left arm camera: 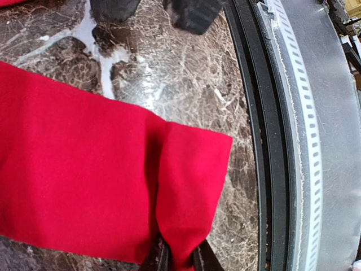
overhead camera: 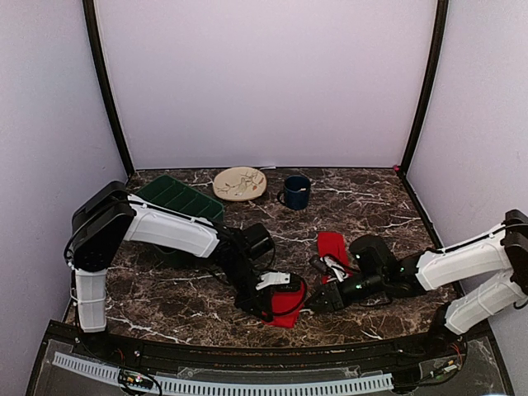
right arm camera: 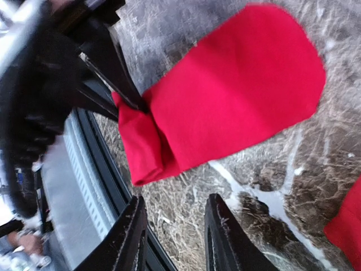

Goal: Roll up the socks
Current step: Roll the sock at the center of the board.

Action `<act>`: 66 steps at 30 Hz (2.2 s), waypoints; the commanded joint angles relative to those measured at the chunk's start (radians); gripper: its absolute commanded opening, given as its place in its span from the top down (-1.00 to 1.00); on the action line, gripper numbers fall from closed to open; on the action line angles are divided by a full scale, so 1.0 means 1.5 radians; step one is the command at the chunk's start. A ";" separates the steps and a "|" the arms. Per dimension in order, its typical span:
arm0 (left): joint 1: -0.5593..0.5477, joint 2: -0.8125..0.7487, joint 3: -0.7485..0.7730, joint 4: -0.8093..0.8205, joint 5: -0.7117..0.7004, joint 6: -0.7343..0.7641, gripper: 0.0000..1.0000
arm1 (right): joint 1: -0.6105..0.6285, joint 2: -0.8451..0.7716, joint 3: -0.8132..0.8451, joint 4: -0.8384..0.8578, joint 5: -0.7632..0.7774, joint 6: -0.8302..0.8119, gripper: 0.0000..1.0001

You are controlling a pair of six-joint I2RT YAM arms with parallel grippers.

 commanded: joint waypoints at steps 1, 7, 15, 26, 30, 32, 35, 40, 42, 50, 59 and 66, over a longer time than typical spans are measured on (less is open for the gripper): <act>-0.001 0.015 0.024 -0.059 0.035 -0.005 0.71 | 0.055 -0.056 -0.013 -0.042 0.154 -0.027 0.32; 0.000 0.045 0.057 -0.096 0.073 -0.005 0.71 | 0.152 -0.097 -0.009 -0.079 0.310 -0.046 0.31; 0.010 0.099 0.122 -0.164 0.100 -0.002 0.72 | 0.244 -0.067 0.027 -0.110 0.384 -0.108 0.29; 0.023 0.121 0.135 -0.181 0.123 -0.003 0.71 | 0.337 0.022 0.115 -0.154 0.453 -0.193 0.17; 0.023 0.125 0.137 -0.184 0.133 -0.002 0.71 | 0.344 0.039 0.132 -0.164 0.470 -0.213 0.11; 0.023 0.128 0.138 -0.184 0.135 -0.002 0.72 | 0.345 0.046 0.138 -0.163 0.473 -0.223 0.07; 0.023 0.129 0.140 -0.186 0.138 -0.001 0.71 | 0.344 0.065 0.148 -0.168 0.479 -0.240 0.05; 0.023 0.130 0.139 -0.185 0.142 0.000 0.70 | 0.343 0.084 0.160 -0.158 0.491 -0.261 0.02; 0.023 0.130 0.138 -0.186 0.143 0.000 0.70 | 0.341 0.092 0.166 -0.156 0.488 -0.266 0.02; 0.023 0.131 0.137 -0.183 0.145 0.000 0.69 | 0.324 0.105 0.167 -0.144 0.456 -0.273 0.20; 0.023 0.131 0.138 -0.185 0.146 0.001 0.69 | 0.314 0.121 0.171 -0.141 0.430 -0.282 0.27; 0.023 0.133 0.136 -0.184 0.148 0.000 0.67 | 0.307 0.132 0.174 -0.136 0.414 -0.282 0.63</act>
